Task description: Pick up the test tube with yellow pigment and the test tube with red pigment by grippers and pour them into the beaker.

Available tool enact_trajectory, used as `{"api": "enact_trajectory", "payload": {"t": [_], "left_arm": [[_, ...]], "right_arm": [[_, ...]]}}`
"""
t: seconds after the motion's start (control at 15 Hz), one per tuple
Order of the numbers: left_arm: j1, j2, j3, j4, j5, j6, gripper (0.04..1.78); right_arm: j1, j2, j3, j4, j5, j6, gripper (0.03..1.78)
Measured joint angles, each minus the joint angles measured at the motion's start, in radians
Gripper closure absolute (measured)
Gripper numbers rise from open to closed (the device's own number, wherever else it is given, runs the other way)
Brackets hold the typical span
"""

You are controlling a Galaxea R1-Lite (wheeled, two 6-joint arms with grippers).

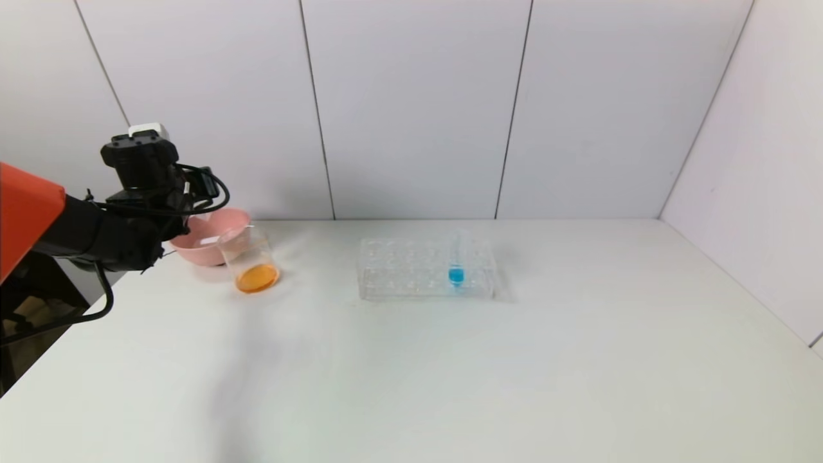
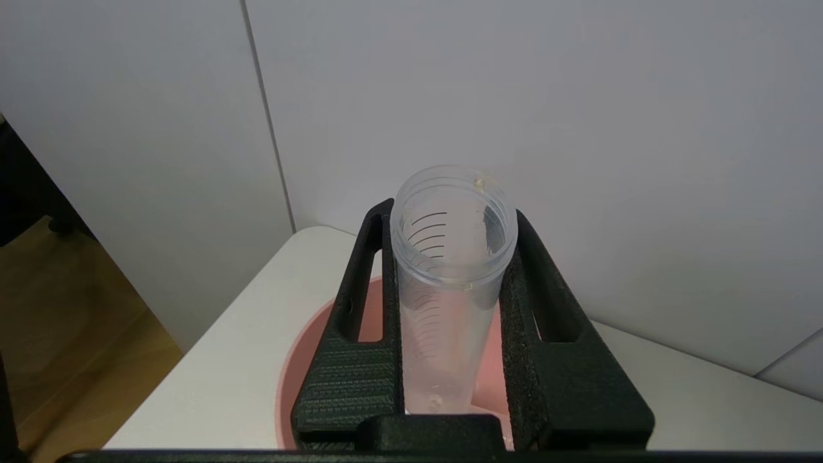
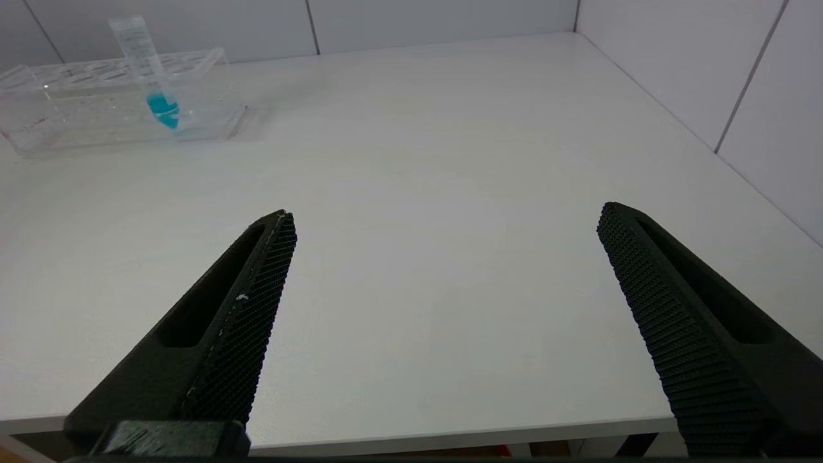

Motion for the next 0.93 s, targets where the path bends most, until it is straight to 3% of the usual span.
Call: {"api": "enact_trajectory", "payload": {"t": [0.2,0.4,0.73,0.93], "left_arm": [[-0.006,0.039,-0.013,-0.002,0.001,0.0,1.36],[-0.011,0.043,-0.017,-0.003,0.007,0.001,1.17],[-0.012,0.03,-0.006,-0.004,0.015,0.001,0.41],[-0.013,-0.011,0.032,-0.005,0.02,0.004,0.12]], "right_arm": [[0.0,0.0,0.0,0.0,0.0,0.0,0.1],[0.0,0.0,0.0,0.0,0.0,0.0,0.1],[0.0,0.0,0.0,0.0,0.0,0.0,0.1],[0.0,0.0,0.0,0.0,0.0,0.0,0.1]]}}
